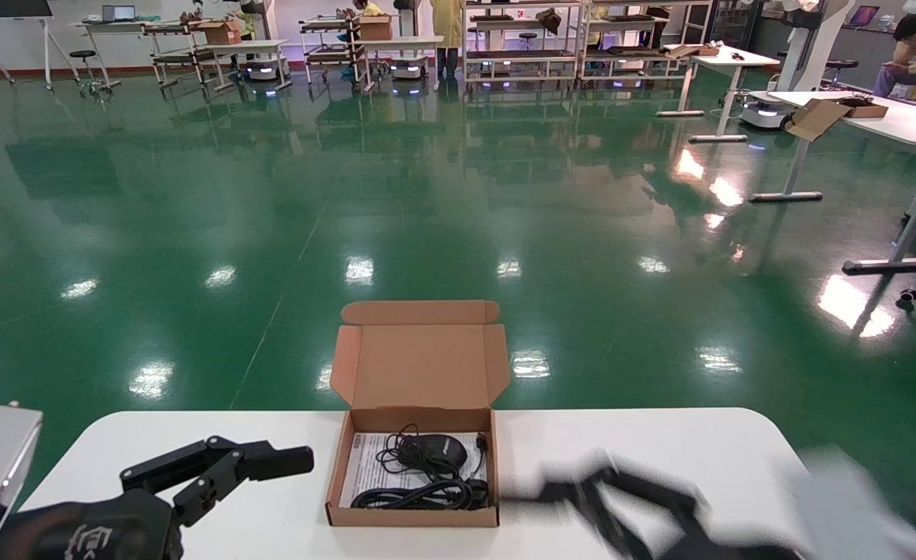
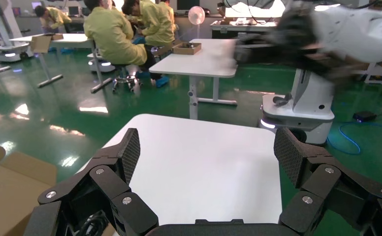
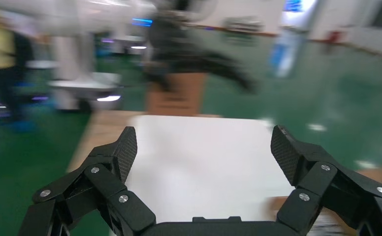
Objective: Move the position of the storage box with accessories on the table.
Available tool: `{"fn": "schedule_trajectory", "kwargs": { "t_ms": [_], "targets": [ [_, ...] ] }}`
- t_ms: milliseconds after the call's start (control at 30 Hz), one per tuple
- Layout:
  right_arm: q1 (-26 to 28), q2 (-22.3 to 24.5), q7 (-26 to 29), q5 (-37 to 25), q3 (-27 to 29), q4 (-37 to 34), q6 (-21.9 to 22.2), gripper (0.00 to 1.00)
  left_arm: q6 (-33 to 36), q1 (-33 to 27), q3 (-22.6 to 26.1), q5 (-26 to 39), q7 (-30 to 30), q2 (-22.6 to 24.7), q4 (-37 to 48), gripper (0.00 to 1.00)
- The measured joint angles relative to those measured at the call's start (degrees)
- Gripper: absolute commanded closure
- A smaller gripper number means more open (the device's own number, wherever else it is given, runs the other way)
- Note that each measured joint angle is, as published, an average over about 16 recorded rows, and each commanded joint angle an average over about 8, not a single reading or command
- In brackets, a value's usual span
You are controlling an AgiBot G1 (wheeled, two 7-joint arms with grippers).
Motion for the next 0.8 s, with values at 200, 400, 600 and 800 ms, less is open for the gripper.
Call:
{"fn": "schedule_trajectory", "kwargs": {
  "t_ms": [200,400,600,800],
  "targets": [
    [10.24,-12.07,-5.23,-10.21,-3.46,-17.07,12.68,0.0,0.0,0.0,0.0,0.0,0.0,0.0,0.0,0.0],
    [18.97,-23.3,-11.56,-17.24,-5.77,-36.65,26.19,0.0,0.0,0.0,0.0,0.0,0.0,0.0,0.0,0.0],
    [22.3,-29.82,-16.11,-17.94,-6.32,-48.46,35.41,0.0,0.0,0.0,0.0,0.0,0.0,0.0,0.0,0.0],
    [20.89,-32.02,-17.22,-15.32,-7.04,-52.16,40.63,0.0,0.0,0.0,0.0,0.0,0.0,0.0,0.0,0.0]
  ]
}}
